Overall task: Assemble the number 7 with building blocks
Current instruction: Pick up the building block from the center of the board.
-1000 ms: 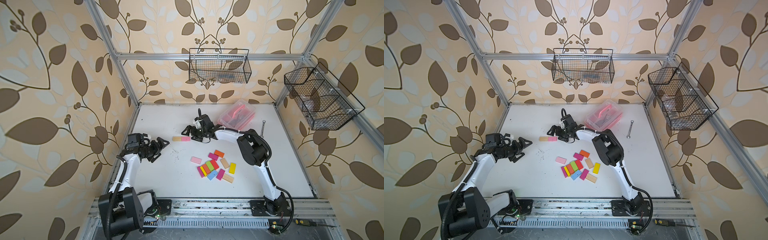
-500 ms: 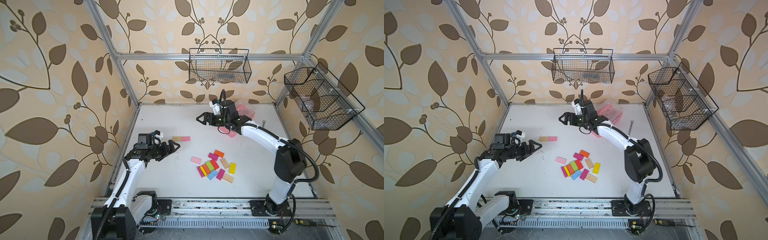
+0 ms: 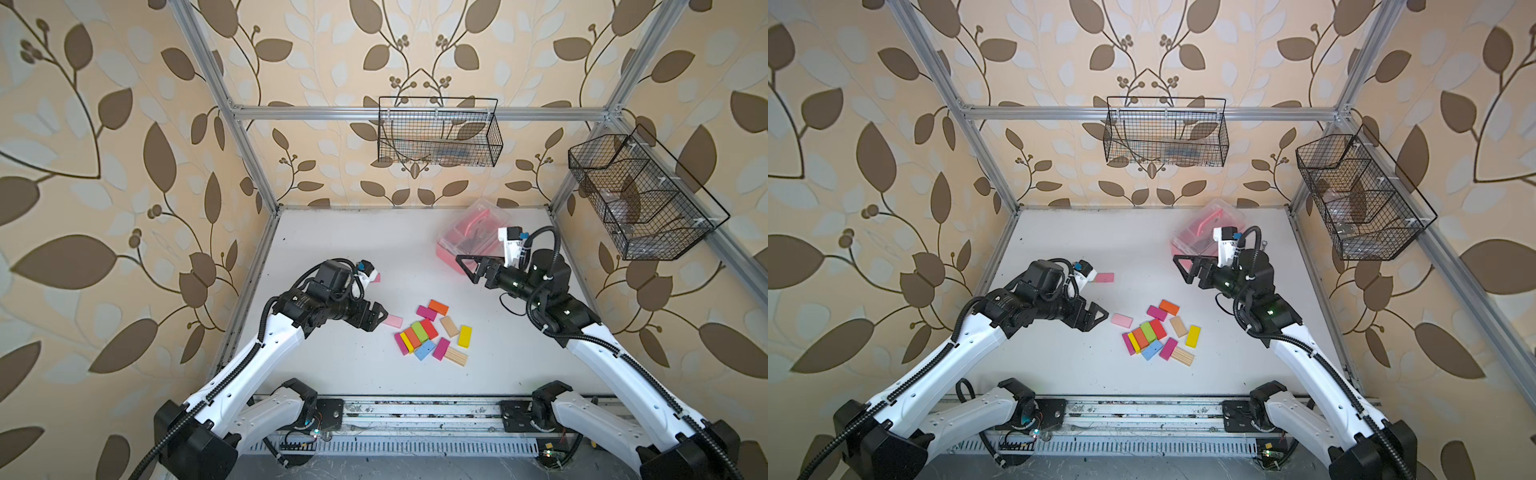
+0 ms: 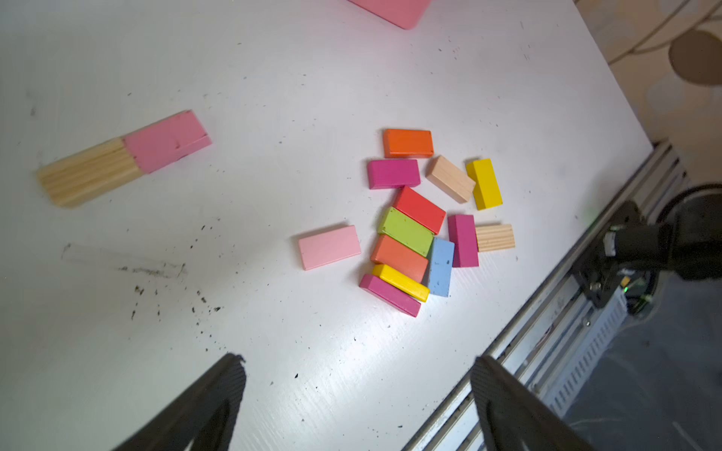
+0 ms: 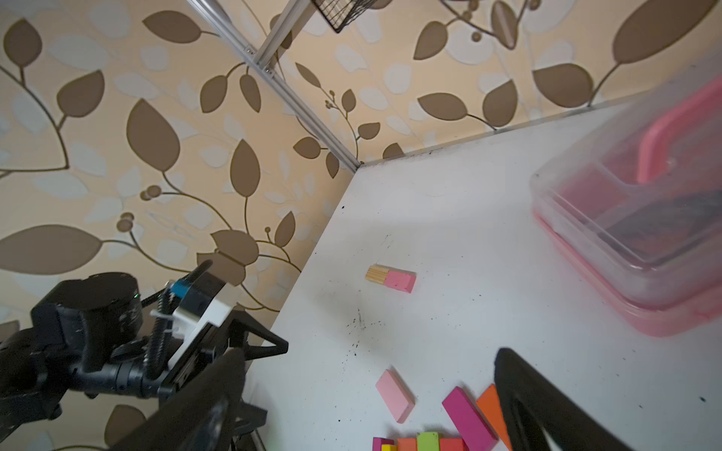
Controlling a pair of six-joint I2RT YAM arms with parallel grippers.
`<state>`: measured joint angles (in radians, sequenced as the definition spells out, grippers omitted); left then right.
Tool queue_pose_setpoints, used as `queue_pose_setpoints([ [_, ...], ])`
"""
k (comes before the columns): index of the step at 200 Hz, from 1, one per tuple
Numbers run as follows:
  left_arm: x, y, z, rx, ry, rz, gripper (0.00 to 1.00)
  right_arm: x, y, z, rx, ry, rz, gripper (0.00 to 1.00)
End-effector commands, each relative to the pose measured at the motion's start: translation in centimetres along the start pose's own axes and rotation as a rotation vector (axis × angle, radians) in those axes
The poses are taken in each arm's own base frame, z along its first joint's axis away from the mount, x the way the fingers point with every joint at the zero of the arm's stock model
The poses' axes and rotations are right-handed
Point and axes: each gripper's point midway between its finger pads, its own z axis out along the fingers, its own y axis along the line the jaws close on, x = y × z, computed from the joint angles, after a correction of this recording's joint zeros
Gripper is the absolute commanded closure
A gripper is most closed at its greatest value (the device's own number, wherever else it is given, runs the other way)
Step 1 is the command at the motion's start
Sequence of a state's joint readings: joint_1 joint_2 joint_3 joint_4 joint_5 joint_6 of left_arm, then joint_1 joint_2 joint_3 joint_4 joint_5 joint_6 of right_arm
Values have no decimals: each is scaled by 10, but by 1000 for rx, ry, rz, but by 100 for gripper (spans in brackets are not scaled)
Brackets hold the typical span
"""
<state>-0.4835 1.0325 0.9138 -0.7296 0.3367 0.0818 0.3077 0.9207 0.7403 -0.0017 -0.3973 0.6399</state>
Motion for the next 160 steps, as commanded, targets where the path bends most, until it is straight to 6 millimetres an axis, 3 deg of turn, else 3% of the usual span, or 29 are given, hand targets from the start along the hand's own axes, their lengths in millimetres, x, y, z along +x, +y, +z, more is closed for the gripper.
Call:
queue_pose_setpoints([
  [1,4,-10,7,32,74,302,6,6,8,-14,-83,5,-11,0],
  [23,17,-16,21,101,195,537,3,11,0,-20,-57,-11,-75,0],
  [56,33,12,43,74,383,742,6,11,-12,-23,-25,-51,-126,2],
  [108,23,39,91,22,412,863,12,10,-23,-29,28,-92,-175,7],
  [160,25,51,125,46,464,907,15,7,-24,-28,37,-89,-177,8],
])
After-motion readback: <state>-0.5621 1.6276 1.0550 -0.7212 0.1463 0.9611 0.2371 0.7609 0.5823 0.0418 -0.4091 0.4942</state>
